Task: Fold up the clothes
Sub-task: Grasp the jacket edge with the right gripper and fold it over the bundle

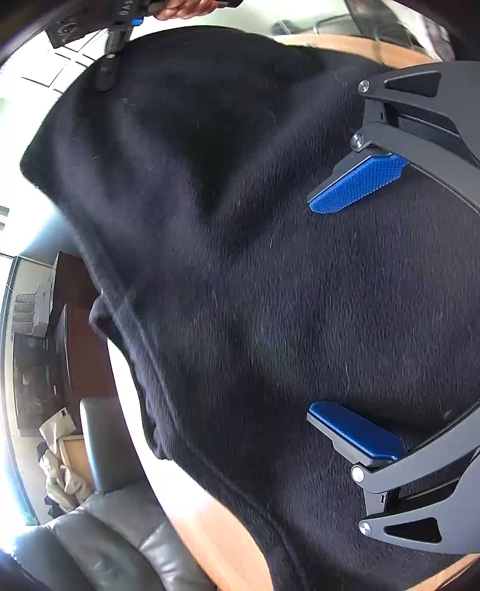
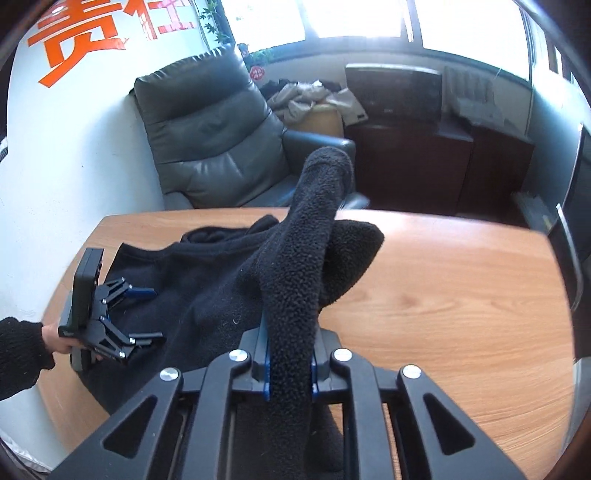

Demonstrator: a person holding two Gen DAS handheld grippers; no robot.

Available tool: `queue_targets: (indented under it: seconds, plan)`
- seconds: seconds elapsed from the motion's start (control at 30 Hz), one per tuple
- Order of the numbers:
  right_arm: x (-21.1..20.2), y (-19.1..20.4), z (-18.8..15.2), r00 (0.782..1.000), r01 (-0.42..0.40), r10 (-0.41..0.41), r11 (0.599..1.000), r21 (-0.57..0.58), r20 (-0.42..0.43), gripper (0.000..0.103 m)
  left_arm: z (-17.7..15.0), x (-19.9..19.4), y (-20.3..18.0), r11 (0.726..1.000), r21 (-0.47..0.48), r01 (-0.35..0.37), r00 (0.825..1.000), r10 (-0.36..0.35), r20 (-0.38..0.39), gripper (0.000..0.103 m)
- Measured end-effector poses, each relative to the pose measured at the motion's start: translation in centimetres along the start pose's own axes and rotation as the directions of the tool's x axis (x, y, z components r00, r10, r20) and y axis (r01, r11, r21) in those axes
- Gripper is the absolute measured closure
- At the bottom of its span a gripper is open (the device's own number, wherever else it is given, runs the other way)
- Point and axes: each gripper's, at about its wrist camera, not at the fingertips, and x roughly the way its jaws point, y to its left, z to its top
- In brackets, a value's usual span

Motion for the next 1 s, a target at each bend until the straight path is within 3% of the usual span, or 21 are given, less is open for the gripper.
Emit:
queue_targets:
  seconds: [0.17,0.37,0.53,0.73,0.83,1.0]
  plan:
    - [-3.3,-0.6,1.8,0.997,0.082,-0.082,0.995,-0.064,-0.004,0.089,1.1,2.3,-8.0,0.997,0.077,0.015,1.0,-0.015,0.01,0.001]
    - [-5.8,2.3,2.6,0.999,0.032,-0.033,0.991,-0.126,-0.002,0.089,-0.3,0.9,-7.4,0.985,0.168,0.032,0.999,-0.031,-0.01,0.005]
    - [-4.7,5.2,2.7,0.995,-0.104,0.103,0.988,-0.114,-0.008,0.089,-1.5,-0.3,-6.9,0.969,0.244,0.048,0.999,-0.042,-0.027,0.005]
    - [-2.6,8.8,2.3,0.972,-0.234,0.231,0.969,-0.084,-0.044,0.089,-1.9,0.5,-7.8,0.956,0.287,0.056,0.998,-0.052,-0.024,0.003]
    - [-0.8,10.5,2.4,0.966,-0.255,0.25,0.965,-0.066,-0.068,0.089,-2.8,-0.9,-7.8,0.954,0.293,0.057,0.998,-0.053,-0.02,0.006]
    - [1.4,12.5,2.2,0.974,-0.207,0.203,0.978,-0.033,-0.096,0.089,-5.8,-4.9,-6.0,0.939,0.342,0.033,0.999,-0.034,-0.002,0.006]
